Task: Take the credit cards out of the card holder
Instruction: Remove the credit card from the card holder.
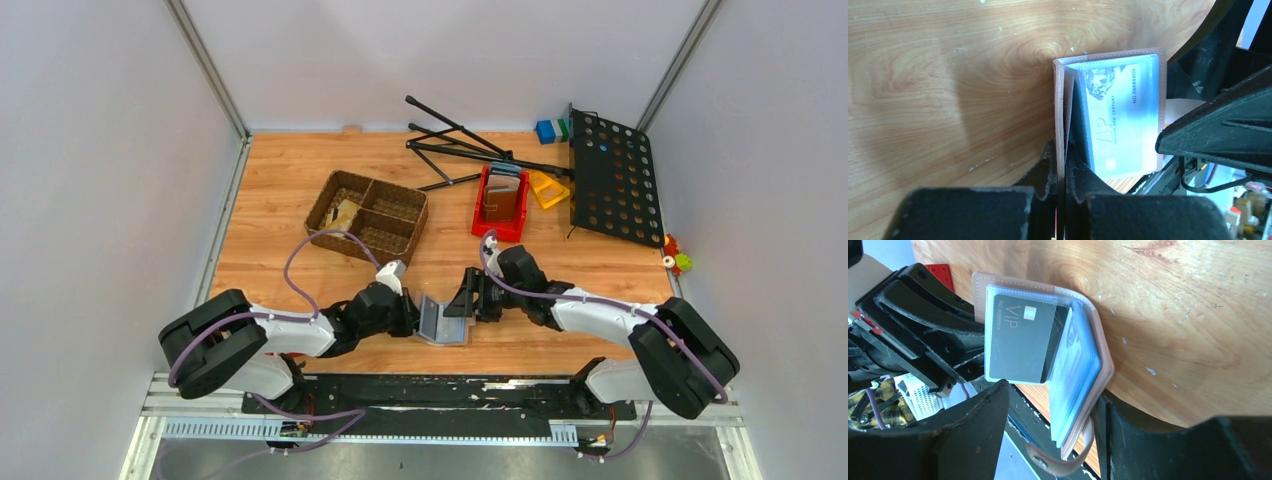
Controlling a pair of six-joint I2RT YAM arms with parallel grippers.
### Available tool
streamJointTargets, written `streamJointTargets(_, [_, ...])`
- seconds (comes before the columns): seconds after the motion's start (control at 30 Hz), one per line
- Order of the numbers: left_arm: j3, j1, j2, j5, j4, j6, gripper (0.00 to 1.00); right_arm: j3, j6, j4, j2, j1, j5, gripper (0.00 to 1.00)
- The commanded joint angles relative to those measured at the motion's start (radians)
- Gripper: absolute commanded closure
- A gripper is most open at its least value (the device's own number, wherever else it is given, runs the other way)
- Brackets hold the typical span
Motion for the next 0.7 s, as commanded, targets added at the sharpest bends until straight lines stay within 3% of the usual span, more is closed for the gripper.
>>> streamJointTargets(0.0, [0.076, -0.048, -0.019, -0.068, -0.104, 0.069, 1.00, -0.012, 0.032, 0.118, 0.025, 0.005, -0.037, 0.40])
streamJointTargets(0.1, [0.149, -0.081, -0.008, -0.131, -0.227, 0.104, 1.00, -0.036, 0.058, 0.180, 0.038, 0.006, -0.063, 0.40])
streamJointTargets(0.27, [0.160, -0.086, 0.018, -0.131, -0.228, 0.099, 1.00, -0.062, 0.086, 0.244, 0.036, 0.006, -0.085, 0.39])
streamJointTargets(0.67, [0.175, -0.095, 0.056, -0.119, -0.220, 0.091, 1.00, -0.054, 0.080, 0.222, 0.015, 0.007, -0.075, 0.33])
